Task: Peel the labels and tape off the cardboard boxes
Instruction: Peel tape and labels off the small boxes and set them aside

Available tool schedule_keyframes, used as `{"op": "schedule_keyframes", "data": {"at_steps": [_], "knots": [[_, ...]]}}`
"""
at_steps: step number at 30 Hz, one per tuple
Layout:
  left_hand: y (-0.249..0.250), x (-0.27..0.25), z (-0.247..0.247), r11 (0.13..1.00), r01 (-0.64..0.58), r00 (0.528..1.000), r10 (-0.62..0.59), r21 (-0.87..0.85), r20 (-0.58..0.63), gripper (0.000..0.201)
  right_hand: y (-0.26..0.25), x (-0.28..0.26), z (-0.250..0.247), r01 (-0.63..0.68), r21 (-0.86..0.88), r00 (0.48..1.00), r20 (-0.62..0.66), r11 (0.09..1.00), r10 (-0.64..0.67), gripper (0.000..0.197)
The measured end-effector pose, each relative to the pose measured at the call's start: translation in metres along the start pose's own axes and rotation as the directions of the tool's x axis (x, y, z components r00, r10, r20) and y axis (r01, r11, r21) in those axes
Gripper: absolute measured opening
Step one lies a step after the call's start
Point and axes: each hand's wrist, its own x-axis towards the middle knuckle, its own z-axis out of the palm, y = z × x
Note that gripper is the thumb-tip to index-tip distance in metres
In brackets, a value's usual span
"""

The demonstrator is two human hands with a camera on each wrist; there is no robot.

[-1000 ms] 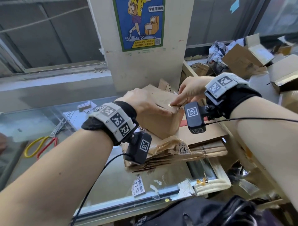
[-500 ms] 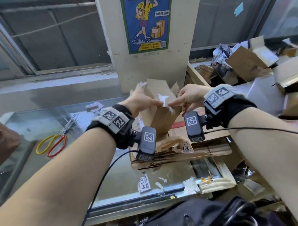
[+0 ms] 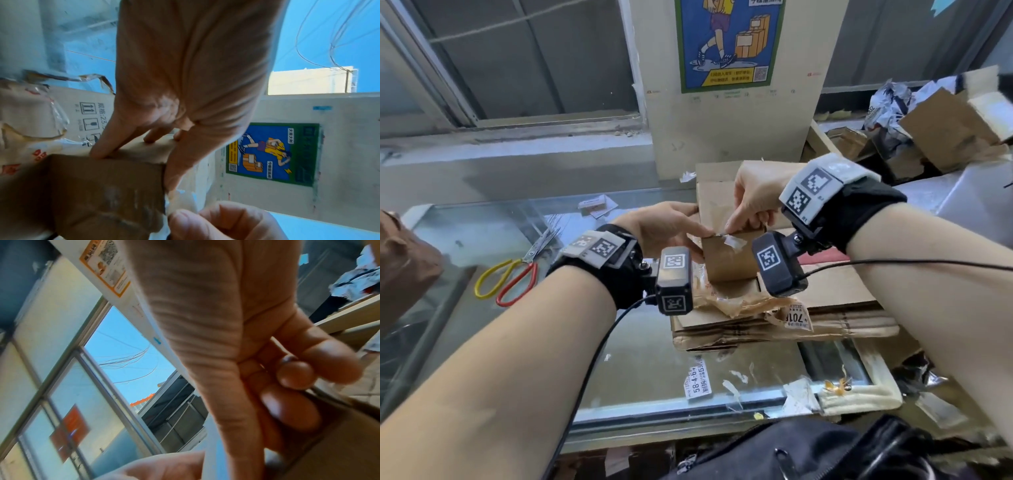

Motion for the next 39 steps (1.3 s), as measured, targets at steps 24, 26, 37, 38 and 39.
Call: {"op": "schedule_keyframes", "data": {"at_steps": [24,26,37,38,39], "knots": [[0.024,0.037,0.01,0.945,0.185,0.98,-0.156,0.269,-0.125,0.033,-0.016,0.017,0.01,0.147,-0.337,0.984,0.147,0.93,-0.103,0.03],[0.024,0.037,0.013,0.944,0.191,0.975,-0.152,0.269,-0.16,0.03,-0.016,0.019,0.014,0.147,-0.37,0.986,0.128,0.917,-0.107,0.028],[0.016,0.024,0.016,0.97,0.228,0.945,-0.2,0.083,-0.257,0.018,0.002,0.015,0.021,0.097,-0.215,0.995,-0.015,0.972,-0.103,0.029],[0.015,0.024,0.015,0.97,0.23,0.944,-0.204,0.074,-0.258,0.02,0.002,0.015,0.023,0.108,-0.214,0.993,-0.031,0.971,-0.117,0.029],[0.014,0.022,0.014,0.971,0.229,0.943,-0.204,0.067,-0.262,0.023,0.0,0.015,0.025,0.121,-0.217,0.99,-0.046,0.969,-0.134,0.029]]}}
